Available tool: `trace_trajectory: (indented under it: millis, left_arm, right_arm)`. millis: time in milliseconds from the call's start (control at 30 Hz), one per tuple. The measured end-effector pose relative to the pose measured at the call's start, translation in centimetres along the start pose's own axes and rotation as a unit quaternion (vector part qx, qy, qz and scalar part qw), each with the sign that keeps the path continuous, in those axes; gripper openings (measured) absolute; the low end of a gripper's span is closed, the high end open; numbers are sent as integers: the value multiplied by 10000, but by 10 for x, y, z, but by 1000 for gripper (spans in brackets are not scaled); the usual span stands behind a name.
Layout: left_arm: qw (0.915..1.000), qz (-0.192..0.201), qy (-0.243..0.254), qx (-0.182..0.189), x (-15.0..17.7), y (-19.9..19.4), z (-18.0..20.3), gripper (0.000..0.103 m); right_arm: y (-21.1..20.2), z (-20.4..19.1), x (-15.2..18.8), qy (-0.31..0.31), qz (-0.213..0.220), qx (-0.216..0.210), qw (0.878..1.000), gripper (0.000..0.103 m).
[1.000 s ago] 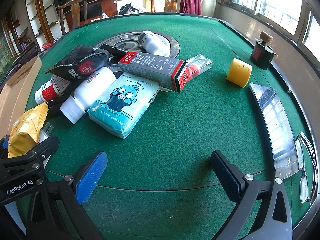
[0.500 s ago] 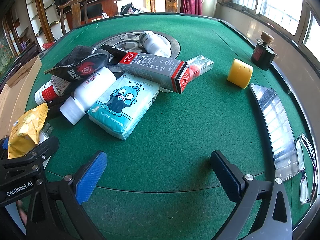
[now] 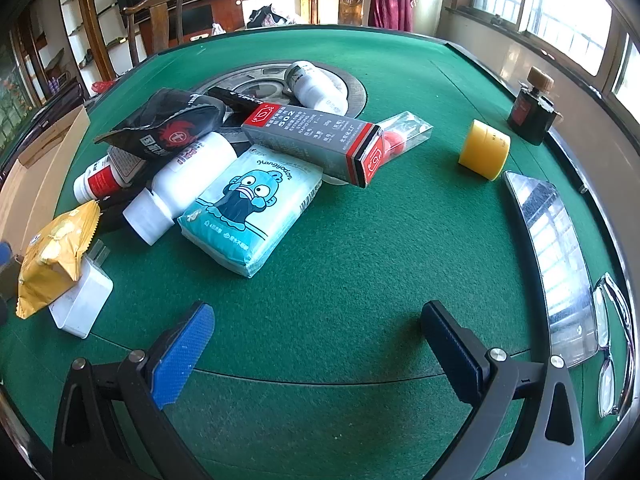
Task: Organize objects
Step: 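Grasp the yellow cheese crackers packet with the left gripper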
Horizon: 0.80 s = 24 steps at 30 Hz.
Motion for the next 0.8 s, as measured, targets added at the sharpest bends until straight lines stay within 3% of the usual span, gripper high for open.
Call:
trace_trajectory:
  millis: [67, 167, 333, 500, 700, 800]
  left_arm:
    - [9988, -49, 478, 1, -6, 2, 10, 100]
    - [9916, -72, 1259, -277, -10, 9, 30, 100]
    - [9852, -196, 1687, -240, -19, 33, 33, 98]
    - [9675, 78, 2315, -1013, -18, 40, 42, 98]
    - [9661, -255, 2423, -850, -7, 57, 41, 97]
    - [9732, -341, 2210, -534, -10, 57, 36, 77]
  right_arm:
    - [0, 0, 0, -1, 0, 0, 10000, 103]
    - [0, 0, 0, -3, 1, 0, 10000, 103]
    - [0, 0, 0, -2, 0, 1, 10000, 103]
    - [0, 0, 0, -2, 0, 1, 10000, 103]
    - [0, 0, 0, -3, 1, 1, 10000, 103]
    - [0, 0, 0, -3, 0, 0, 10000, 103]
Point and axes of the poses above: each gripper's, at about its wrist camera, not at the fingertips, and y roughly the way its jaws point, z to its right, x to its underside, the point moved 5 cm from there along y, roughly the way its jaws point, and after that the axes turned 10 degrees about -x, right-handed, at the moved point
